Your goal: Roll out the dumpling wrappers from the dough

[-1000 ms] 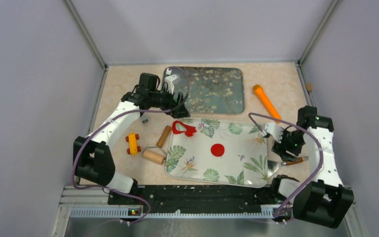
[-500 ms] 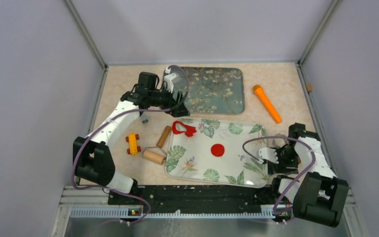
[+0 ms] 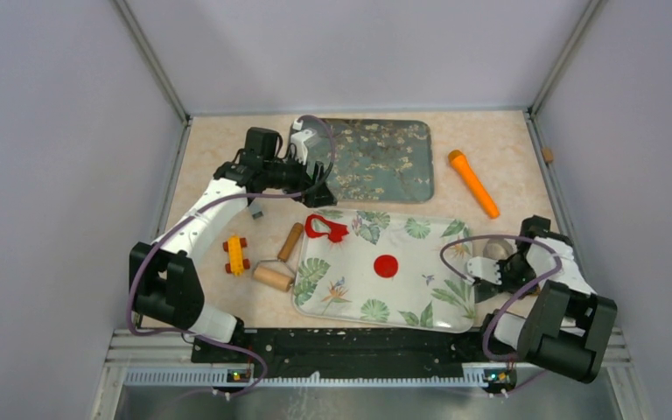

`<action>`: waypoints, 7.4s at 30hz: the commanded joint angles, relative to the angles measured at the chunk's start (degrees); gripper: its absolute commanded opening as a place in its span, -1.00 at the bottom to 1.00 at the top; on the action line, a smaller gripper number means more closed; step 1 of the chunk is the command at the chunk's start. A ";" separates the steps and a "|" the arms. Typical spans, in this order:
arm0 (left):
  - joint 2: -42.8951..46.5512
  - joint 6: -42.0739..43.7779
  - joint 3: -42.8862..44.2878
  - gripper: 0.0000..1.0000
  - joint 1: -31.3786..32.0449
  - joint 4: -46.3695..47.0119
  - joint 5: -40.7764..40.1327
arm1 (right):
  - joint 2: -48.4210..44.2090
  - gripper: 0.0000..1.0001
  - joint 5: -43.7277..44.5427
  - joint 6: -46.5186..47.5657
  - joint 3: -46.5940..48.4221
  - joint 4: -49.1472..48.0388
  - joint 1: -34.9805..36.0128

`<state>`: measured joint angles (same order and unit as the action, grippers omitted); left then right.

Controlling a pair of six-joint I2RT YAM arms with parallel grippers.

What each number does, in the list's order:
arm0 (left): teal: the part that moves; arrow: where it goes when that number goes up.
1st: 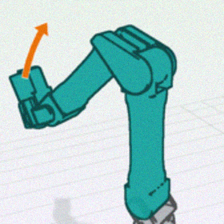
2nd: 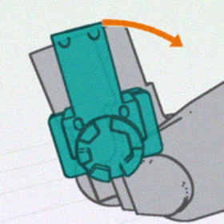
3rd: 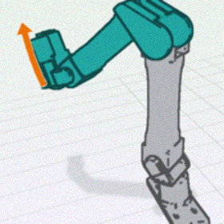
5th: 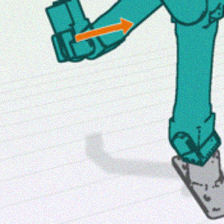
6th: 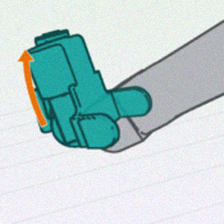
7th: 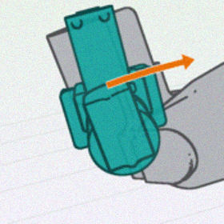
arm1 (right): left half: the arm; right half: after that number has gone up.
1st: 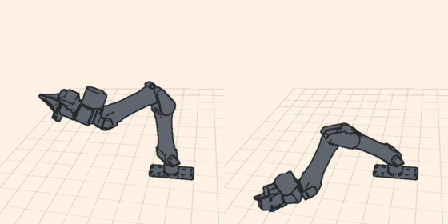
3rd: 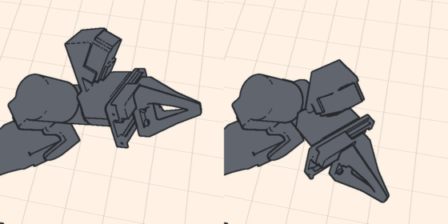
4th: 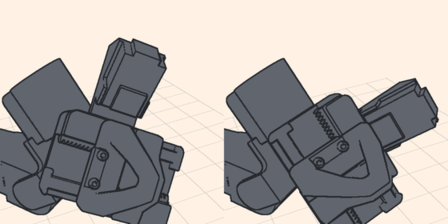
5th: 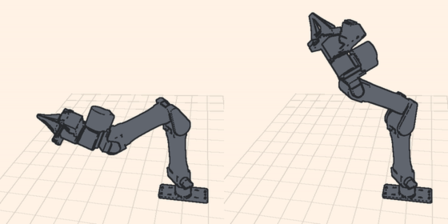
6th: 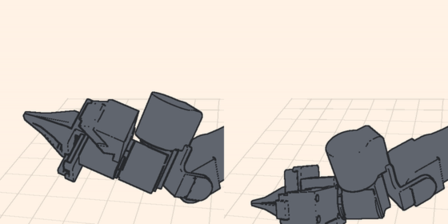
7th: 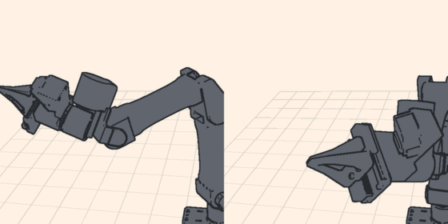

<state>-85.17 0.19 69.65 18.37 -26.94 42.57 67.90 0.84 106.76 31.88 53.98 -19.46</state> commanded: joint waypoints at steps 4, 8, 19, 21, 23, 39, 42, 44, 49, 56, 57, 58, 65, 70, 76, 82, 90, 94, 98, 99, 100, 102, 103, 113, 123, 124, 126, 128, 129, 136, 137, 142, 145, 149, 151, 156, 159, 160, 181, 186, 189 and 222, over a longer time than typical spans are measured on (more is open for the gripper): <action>-1.15 -3.41 1.51 0.70 0.27 5.57 2.65 | -9.06 -1.00 0.07 9.68 8.69 17.40 -6.89; -2.92 -4.75 1.79 0.72 2.14 8.30 3.08 | -16.62 -1.00 -0.34 15.80 14.51 29.09 -6.82; -7.21 -14.53 2.31 0.85 8.20 20.39 3.66 | -14.11 -1.00 -11.32 4.91 25.42 30.73 -2.07; -8.66 -17.94 2.79 0.87 9.48 24.52 3.32 | -12.62 -1.00 -12.74 -2.83 26.67 28.15 3.32; -10.36 -20.58 4.00 0.87 10.21 28.08 3.35 | -10.28 -1.00 -14.46 -10.64 28.29 25.70 9.25; -24.74 -39.85 14.84 0.98 13.22 43.18 12.79 | 5.27 -1.00 -11.92 -59.05 37.14 -8.56 39.79; -25.51 -40.56 15.43 0.98 13.25 42.80 13.77 | 6.98 -1.00 -11.51 -61.19 38.14 -10.94 40.75; -26.15 -41.27 15.83 0.97 13.19 42.94 14.77 | 7.71 -1.00 -11.04 -61.06 38.54 -11.68 41.51; -28.49 -44.80 16.71 0.50 13.05 46.99 18.16 | 9.75 -1.00 -10.45 -61.84 40.26 -13.11 42.66; -30.99 -51.94 15.77 -0.38 11.51 51.79 18.71 | 11.37 -1.00 -10.77 -63.86 42.47 -14.60 44.20; -31.08 -52.63 15.34 -0.63 11.12 52.26 18.35 | 11.44 -1.00 -10.85 -63.98 42.74 -14.47 44.41; -31.13 -53.35 14.77 -0.81 10.72 52.81 18.01 | 11.43 -1.00 -10.86 -64.28 42.94 -14.36 44.44; -30.80 -70.81 8.85 -1.00 6.33 78.02 25.43 | 11.62 0.35 -30.99 -76.28 47.37 -6.19 36.91; -28.67 -78.75 6.08 -1.00 3.77 88.20 31.49 | 15.02 0.65 -55.28 -92.20 49.22 -3.72 26.22; -28.05 -80.04 4.13 -1.00 3.03 88.99 31.89 | 15.71 0.67 -68.74 -106.54 42.15 -14.33 24.05; -30.14 -81.77 5.80 -1.00 3.04 88.55 31.92 | 17.59 0.58 -73.55 -115.32 37.64 -25.07 24.03; -32.48 -84.07 5.81 -1.00 2.59 88.15 30.63 | 19.42 0.27 -72.38 -117.16 36.48 -27.64 24.45; -33.16 -84.55 5.85 -1.00 2.23 88.11 30.12 | 19.00 0.11 -71.51 -115.13 35.64 -25.83 24.99; -33.40 -85.90 5.43 -1.00 1.68 89.50 29.48 | 17.96 0.15 -69.97 -113.63 34.27 -24.19 25.13; -33.44 -86.51 5.21 -1.00 1.53 90.21 29.17 | 17.66 0.18 -69.71 -114.17 33.53 -24.76 25.13; -33.57 -87.35 4.87 -1.00 1.35 91.09 28.87 | 17.27 0.21 -69.51 -115.21 32.70 -25.78 25.14; -33.78 -88.81 4.06 -1.00 1.02 92.45 28.21 | 16.91 0.23 -69.69 -118.45 30.74 -28.66 25.13; -33.90 -89.42 3.68 -1.00 0.90 93.12 27.97 | 16.90 0.25 -69.88 -120.15 30.22 -30.26 25.17; -35.03 -90.67 2.60 -1.00 0.79 92.56 26.98 | 20.48 0.09 -72.17 -128.42 34.06 -37.01 25.12; -35.98 -89.58 3.10 -1.00 0.83 89.70 27.37 | 21.56 -0.50 -74.00 -131.60 33.89 -41.20 25.18; -36.07 -89.08 3.09 -1.00 0.81 88.65 27.38 | 21.84 -0.66 -75.19 -131.76 34.40 -41.73 25.21; -36.13 -87.52 3.11 -1.00 0.80 85.85 27.43 | 22.16 -1.00 -76.11 -131.54 35.40 -41.60 25.17; -35.96 -84.21 3.49 -0.67 0.79 80.83 27.20 | 22.37 -1.00 -77.17 -130.72 35.78 -40.75 25.12; -35.73 -82.51 3.47 -0.27 0.68 79.26 26.88 | 22.30 -1.00 -77.67 -130.52 35.63 -40.40 25.13; -28.14 -51.29 3.98 0.57 -4.73 49.62 22.68 | 20.68 -1.00 -76.29 -121.05 34.60 -28.48 23.79; -26.85 -42.61 5.93 0.57 -5.72 36.04 21.11 | 20.45 -1.00 -76.16 -119.83 34.19 -27.48 23.81; -21.21 -5.11 16.80 0.60 -6.84 3.72 9.62 | 19.26 -1.00 -71.17 -113.89 33.05 -19.88 23.83; -13.61 9.95 14.91 0.61 -3.90 3.63 5.28 | 18.63 -1.00 -68.03 -109.31 33.01 -15.19 23.82; -6.44 32.34 10.97 0.62 8.03 4.02 0.44 | 17.21 -1.00 -68.23 -108.09 31.16 -13.99 23.78; -5.30 37.04 8.78 0.62 12.77 7.07 -0.20 | 16.23 -1.00 -68.64 -108.59 30.08 -14.46 23.85; -9.68 42.93 11.84 0.59 19.88 4.80 -0.78 | 14.15 -1.00 -69.13 -109.63 28.04 -15.29 24.27; -13.01 46.89 14.25 0.58 22.53 3.36 -1.85 | 13.09 -1.00 -70.39 -109.72 27.75 -15.41 24.44; -14.52 47.45 15.01 0.58 23.03 2.94 -1.87 | 12.72 -1.00 -70.65 -110.01 27.67 -15.65 24.39; -21.53 33.39 19.21 -1.00 24.70 2.99 1.99 | 13.32 0.78 -63.28 -124.02 28.66 -25.89 23.72; -22.09 30.10 19.66 -1.00 24.76 4.61 2.23 | 13.20 0.48 -64.74 -125.98 26.62 -28.63 24.50; -22.28 29.59 19.89 -1.00 25.08 4.87 1.91 | 13.19 0.17 -64.89 -127.07 25.89 -30.35 25.38; -15.41 19.72 13.40 0.28 23.29 6.09 -5.66 | 14.03 -1.00 -64.79 -97.00 33.03 -4.14 16.45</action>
<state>-107.44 24.64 87.00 44.07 -23.05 39.46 81.41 -62.89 -11.31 57.49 32.49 2.63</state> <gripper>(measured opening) 0.589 0.285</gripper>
